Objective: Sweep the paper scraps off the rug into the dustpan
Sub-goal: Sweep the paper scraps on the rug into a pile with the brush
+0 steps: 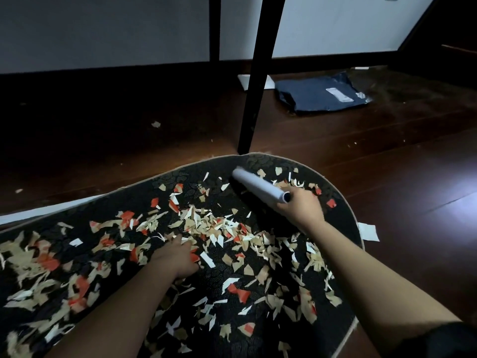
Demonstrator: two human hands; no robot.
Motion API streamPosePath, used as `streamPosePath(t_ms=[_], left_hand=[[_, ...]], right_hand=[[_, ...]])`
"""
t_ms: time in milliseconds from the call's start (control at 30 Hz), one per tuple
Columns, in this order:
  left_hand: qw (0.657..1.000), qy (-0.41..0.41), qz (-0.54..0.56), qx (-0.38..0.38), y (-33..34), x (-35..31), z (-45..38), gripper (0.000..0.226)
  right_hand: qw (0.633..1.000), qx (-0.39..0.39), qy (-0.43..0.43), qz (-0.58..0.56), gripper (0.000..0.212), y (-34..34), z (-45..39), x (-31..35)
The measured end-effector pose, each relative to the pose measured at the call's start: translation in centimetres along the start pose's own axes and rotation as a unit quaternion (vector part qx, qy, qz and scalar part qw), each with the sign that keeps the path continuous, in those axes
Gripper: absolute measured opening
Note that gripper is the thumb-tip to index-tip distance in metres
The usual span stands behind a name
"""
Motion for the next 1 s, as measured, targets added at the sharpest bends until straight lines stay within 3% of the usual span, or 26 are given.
streamPosePath(t_ms=[167,333,433,533,667,767,900,1000], left_hand=[[1.000,-0.005,0.001,0.008,-0.1,0.0,0.1,0.080],[0.998,-0.016,-0.027,-0.062,-1.2,-1.3,0.7,0.060],[0.997,-0.001,-0.030,-0.067,-1.5,-2.4,0.7,0.064],[0.998,0.018,-0.030,-0.042,-0.7,-3.0,0.6,0.070],[0.999,0.016,-0.031,-0.021,0.1,-3.1,0.2,0.075],[0.999,0.018,-0.026,-0.010,0.0,-3.0,0.0,0.076],[1.000,0.020,-0.023,0.000,-0.1,-2.9,-0.2,0.077],[1.000,0.017,-0.012,-0.001,0.0,-3.0,-0.4,0.076]], right_hand=[[0.996,0.063,-0.066,-0.005,0.024,-0.3,1.4,0.3],[0.997,-0.043,-0.032,-0.063,0.030,-3.2,0.7,-0.7],[0.995,-0.086,0.018,-0.053,0.031,-3.0,-0.2,-1.2],[0.998,-0.048,0.040,-0.018,0.036,-1.3,-0.3,-0.9],[0.999,0.035,-0.032,0.000,0.023,0.5,1.0,0.1],[0.997,0.049,-0.065,-0.008,0.021,-0.6,1.8,0.3],[0.997,-0.019,-0.023,-0.074,0.032,-3.2,1.4,-1.0],[0.990,-0.104,0.042,-0.090,0.028,-4.5,0.0,-2.9]])
Point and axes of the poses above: each hand's wrist, its own z-axis away from the middle knuckle, its own y-axis out of the palm, x = y × z, the point moved 2 cm from there along -z, towards the middle knuckle, and after that the axes turned 3 degrees about -z, right-handed, at the moved point
